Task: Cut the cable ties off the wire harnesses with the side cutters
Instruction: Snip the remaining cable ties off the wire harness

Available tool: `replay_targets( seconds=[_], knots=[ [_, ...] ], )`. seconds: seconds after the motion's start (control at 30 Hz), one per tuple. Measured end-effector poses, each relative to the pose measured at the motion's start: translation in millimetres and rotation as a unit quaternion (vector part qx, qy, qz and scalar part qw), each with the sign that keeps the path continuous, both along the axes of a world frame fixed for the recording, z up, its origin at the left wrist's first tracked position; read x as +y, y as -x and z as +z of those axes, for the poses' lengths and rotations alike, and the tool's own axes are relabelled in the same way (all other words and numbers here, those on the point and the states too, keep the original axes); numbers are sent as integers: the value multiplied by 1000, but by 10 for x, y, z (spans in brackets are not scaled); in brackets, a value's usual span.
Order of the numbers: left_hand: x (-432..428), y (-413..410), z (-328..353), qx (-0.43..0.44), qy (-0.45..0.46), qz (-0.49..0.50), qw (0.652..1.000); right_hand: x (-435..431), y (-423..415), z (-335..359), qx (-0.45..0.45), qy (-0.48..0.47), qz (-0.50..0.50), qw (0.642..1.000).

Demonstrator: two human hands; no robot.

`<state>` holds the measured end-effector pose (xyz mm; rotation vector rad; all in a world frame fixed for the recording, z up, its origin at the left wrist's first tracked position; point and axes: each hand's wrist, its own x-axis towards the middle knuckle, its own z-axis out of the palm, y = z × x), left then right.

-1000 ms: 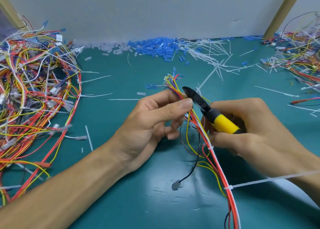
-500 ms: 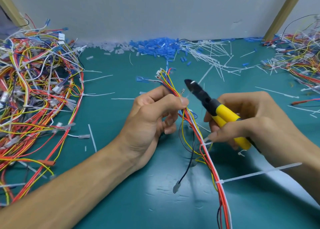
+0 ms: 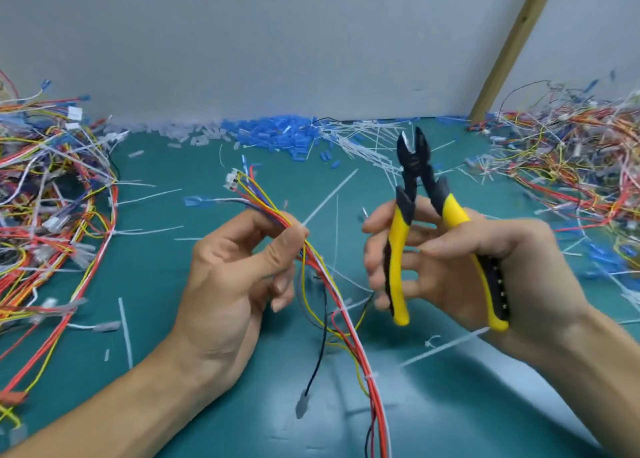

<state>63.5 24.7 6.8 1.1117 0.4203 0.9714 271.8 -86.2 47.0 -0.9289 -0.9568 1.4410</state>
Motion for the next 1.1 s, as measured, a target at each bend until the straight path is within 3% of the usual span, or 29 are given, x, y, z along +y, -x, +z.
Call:
replay_targets(
  seconds=[0.07, 0.2, 0.27, 0.3, 0.33, 0.37, 0.4, 0.53, 0.93, 1.1],
  knots=[
    [28, 9, -11, 17, -73, 43, 996, -4, 49, -9, -15, -4, 27, 1000],
    [38, 38, -21, 87, -257, 138, 953, 1, 81, -8, -24, 13, 21, 999],
    [19, 34, -26, 90, -273, 146, 946, -3, 119, -32, -137, 2, -33, 990],
    [13, 29, -28, 94, -277, 146, 945, -14, 140, -60, -256, -23, -84, 963],
    [9, 24, -28, 97, -281, 143, 944, -28, 170, -85, -384, -54, -135, 912],
    [4, 23, -21, 97, -282, 137, 945, -36, 202, -105, -477, -74, -168, 860],
    [-3, 17, -11, 95, -282, 131, 946, -44, 228, -115, -521, -82, -177, 831],
    [-27, 5, 17, 86, -276, 118, 950, -62, 270, -103, -499, -80, -154, 849],
    [-44, -17, -3, 73, -270, 105, 954, -69, 301, -84, -526, -81, -115, 839],
    [-54, -31, -42, 74, -268, 66, 958, -73, 320, -86, -501, -90, -102, 854]
  ],
)
